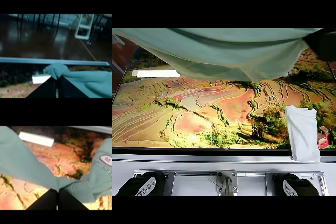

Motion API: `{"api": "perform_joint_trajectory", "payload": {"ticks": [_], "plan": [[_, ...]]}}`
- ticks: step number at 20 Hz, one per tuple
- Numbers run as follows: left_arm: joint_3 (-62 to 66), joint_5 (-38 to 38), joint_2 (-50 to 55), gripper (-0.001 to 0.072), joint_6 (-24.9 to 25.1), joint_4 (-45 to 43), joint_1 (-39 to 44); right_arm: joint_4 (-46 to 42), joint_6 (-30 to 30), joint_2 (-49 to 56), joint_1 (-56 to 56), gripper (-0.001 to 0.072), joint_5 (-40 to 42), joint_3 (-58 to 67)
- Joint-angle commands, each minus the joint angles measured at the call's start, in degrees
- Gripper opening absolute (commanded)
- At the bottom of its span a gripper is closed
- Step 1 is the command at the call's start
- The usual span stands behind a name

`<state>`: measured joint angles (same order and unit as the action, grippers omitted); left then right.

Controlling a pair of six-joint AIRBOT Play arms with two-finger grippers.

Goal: Fold the shirts.

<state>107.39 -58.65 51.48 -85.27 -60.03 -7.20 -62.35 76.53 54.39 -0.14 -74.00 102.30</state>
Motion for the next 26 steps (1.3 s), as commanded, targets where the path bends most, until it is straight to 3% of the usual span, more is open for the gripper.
{"api": "perform_joint_trajectory", "payload": {"ticks": [1, 7, 10, 13, 15, 19, 23, 26], "plan": [[1.6, 0.1, -8.5, 0.0038, -2.9, -6.5, 0.0, -5.4, 3.0, -6.1, -0.1, 0.0053, -6.0, 4.5], [-1.9, -20.9, -10.1, 0.0038, -4.1, -19.1, 0.0, -13.0, 6.0, -5.7, -0.1, 0.0053, -23.8, 4.5], [-10.6, -22.4, -10.2, 0.0038, -3.9, -19.1, 0.0, -10.4, 9.2, -1.4, -0.1, 0.0053, -30.1, 2.9], [-21.6, -20.6, -9.6, 0.0038, -3.9, -19.1, 0.0, -5.5, 9.4, 3.9, -0.1, 0.0053, -28.9, -4.7], [-30.1, -16.5, -8.8, 0.0038, -4.0, -19.1, 0.0, -3.5, 9.4, 8.3, 0.1, 0.0053, -23.0, -12.0], [-43.8, -3.1, -3.0, 0.0038, -6.6, -18.8, 0.0, -3.7, 8.9, 23.0, 3.2, 0.0053, -2.4, -19.8], [-46.5, 7.5, 7.9, 0.0038, -8.0, -16.9, 0.0, 2.4, 8.8, 36.1, 3.8, 0.0054, 19.5, -19.8], [-46.5, 13.0, 16.7, 0.0039, -8.0, -12.9, 0.0, 6.5, 9.0, 41.4, 3.9, 0.0054, 29.8, -19.8]]}}
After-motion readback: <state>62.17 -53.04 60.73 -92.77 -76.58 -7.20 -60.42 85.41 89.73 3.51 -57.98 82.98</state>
